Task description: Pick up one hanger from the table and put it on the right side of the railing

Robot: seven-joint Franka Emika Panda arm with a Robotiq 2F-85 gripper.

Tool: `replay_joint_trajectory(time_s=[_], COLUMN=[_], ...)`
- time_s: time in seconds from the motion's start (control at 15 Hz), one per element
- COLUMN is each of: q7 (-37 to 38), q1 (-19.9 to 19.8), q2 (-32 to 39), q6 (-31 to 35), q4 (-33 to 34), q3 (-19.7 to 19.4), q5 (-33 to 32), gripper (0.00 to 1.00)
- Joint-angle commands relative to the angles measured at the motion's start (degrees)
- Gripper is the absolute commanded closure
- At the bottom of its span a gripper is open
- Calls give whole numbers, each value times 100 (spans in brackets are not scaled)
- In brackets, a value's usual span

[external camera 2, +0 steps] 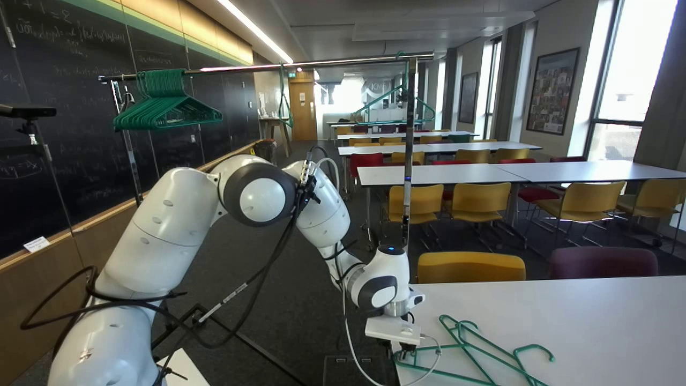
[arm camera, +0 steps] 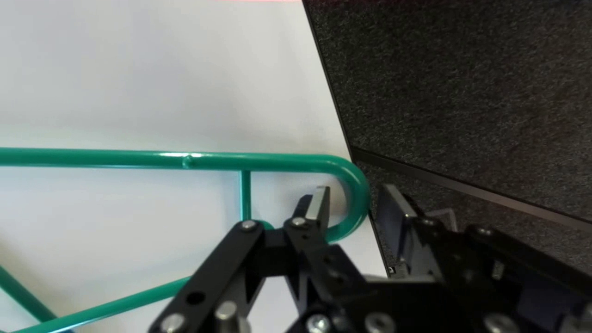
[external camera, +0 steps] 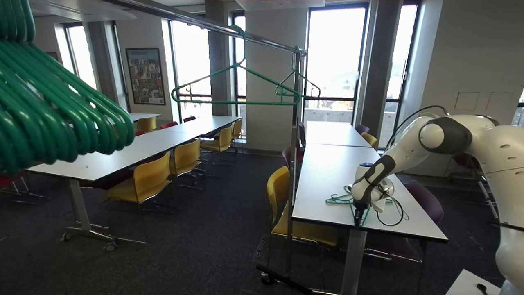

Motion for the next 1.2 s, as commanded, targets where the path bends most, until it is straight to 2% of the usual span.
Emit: replay_joint_trajectory(time_s=[0.0, 0.13, 0.2, 0.4, 0.73, 0.93, 1.13], q7=[118, 121, 118, 106, 38, -159, -911], q1=[65, 95, 99, 126, 175, 88, -284], q2=[-166, -180, -189, -333, -967, -1567, -2171], q6=[67, 57, 54, 158, 725, 1037, 1228], q4=[-187, -221, -226, -384, -1122, -1785, -2452], q3=[-83, -84, -82, -87, -110, 62, 703], q5=[-126, -130, -127, -161, -451, -516, -128], gripper=[96, 100, 96, 96, 96, 96, 96])
